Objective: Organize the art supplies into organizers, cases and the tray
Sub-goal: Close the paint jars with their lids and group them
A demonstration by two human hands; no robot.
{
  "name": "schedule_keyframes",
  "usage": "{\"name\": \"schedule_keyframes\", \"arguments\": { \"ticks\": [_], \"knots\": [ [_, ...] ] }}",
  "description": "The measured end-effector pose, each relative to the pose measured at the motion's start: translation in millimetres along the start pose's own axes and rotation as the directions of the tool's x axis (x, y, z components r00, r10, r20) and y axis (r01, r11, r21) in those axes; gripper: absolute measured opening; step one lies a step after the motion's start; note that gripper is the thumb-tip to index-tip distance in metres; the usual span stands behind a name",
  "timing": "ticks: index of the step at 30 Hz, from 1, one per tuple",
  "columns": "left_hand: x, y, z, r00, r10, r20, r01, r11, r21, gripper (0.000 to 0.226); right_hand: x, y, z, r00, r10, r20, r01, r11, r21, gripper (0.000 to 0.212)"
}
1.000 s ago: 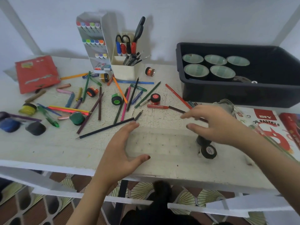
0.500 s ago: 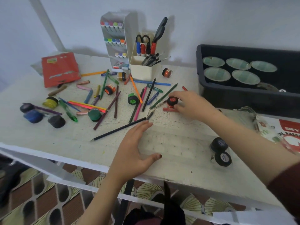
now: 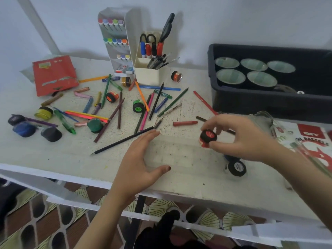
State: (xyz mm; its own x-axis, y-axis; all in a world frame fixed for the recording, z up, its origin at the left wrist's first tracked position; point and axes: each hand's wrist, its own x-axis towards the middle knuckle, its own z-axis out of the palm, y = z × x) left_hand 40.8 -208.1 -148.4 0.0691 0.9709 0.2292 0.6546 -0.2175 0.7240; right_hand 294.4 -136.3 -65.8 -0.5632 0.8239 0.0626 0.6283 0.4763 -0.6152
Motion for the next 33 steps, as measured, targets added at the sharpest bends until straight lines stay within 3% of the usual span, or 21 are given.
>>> {"name": "schedule_keyframes", "arguments": {
  "ticks": [5,10,19,26,33],
  "knots": [
    [1,0,1,1.0,0.008,-0.003,-0.008,1.0,0.011,0.08,-31,10,-4,0.994,0.038,0.107,-0.014,0.976,-0.217,0.033],
    [1,1,2,1.0,0.017,0.008,-0.018,0.999,0.036,0.081,-34,14,1,0.996,0.024,0.088,0.008,0.942,-0.336,0.033],
    [-1,1,1,1.0,0.012,-0.003,-0.012,1.0,0.027,0.08,-29,11,8,0.997,0.057,0.047,-0.032,0.908,-0.419,0.034],
    [-1,0,1,1.0,0.01,0.007,-0.01,1.0,0.024,0.08,-34,3,21,0.992,0.06,-0.115,-0.112,0.846,-0.522,0.033],
    [-1,1,2,1.0,0.003,0.002,-0.003,1.0,0.015,0.08,-34,5,23,0.99,0.092,-0.111,-0.136,0.856,-0.5,0.035]
  ]
}}
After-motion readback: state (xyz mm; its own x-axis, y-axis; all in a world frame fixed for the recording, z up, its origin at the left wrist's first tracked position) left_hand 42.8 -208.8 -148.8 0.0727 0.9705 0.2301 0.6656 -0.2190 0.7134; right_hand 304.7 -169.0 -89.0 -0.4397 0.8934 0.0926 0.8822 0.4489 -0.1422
